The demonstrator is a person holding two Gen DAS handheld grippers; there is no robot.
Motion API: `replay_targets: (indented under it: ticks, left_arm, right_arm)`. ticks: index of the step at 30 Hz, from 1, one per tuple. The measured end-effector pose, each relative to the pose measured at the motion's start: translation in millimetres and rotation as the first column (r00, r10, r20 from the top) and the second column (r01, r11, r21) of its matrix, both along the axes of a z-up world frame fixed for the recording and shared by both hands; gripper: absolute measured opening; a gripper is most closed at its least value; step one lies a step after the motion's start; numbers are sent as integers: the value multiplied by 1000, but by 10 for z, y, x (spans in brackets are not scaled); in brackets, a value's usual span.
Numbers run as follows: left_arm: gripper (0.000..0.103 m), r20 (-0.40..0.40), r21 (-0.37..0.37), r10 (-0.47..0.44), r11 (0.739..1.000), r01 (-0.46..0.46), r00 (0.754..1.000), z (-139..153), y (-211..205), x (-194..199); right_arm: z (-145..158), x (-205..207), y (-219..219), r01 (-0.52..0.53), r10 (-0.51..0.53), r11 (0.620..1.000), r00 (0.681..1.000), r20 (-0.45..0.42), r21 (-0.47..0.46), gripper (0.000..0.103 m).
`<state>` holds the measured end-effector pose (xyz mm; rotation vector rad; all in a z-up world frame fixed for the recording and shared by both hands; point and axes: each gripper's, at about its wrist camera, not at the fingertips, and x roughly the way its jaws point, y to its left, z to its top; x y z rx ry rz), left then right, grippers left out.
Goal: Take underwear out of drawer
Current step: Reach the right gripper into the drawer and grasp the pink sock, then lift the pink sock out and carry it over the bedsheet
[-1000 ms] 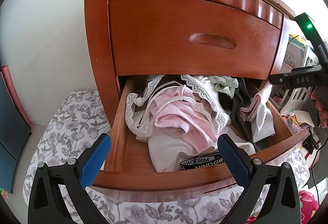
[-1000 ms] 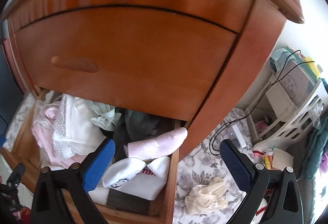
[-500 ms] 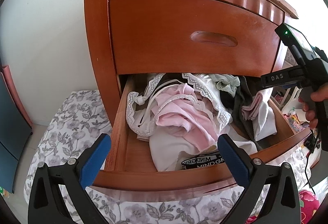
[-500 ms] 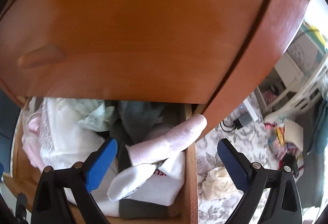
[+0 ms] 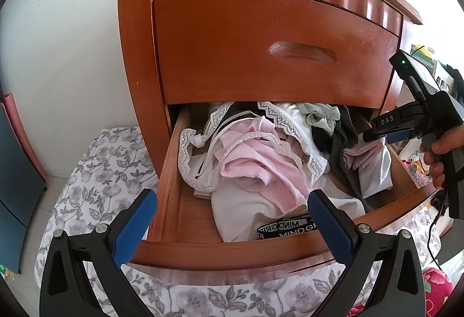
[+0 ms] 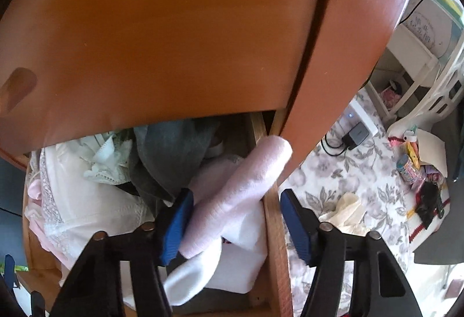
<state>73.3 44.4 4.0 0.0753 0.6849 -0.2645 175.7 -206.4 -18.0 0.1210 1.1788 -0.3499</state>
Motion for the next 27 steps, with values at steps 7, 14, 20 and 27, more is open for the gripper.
replay_targets:
  ticks: [7,14,20,27]
  left_arm:
    - [103,0,4,-1,1000,1,1000,-10,-1,-2]
    - [103,-1,10,-3,1000,3,1000,-8,-17,-2]
    - [103,0,7,-1,1000,1,1000,-9,-3,4]
    - [103,-1,6,0,1000,0,1000,-12,3,9]
  right_arm:
    - [43,-94,-142,25,-26,999,999,35,36,38]
    - [73,-116,-73,-18,15,998,999,48,63,26]
    - [133,-153,-20,-41,36,996,998,60,77,16]
    - [364,-253,-25,-55,37,988,991,126,146,13]
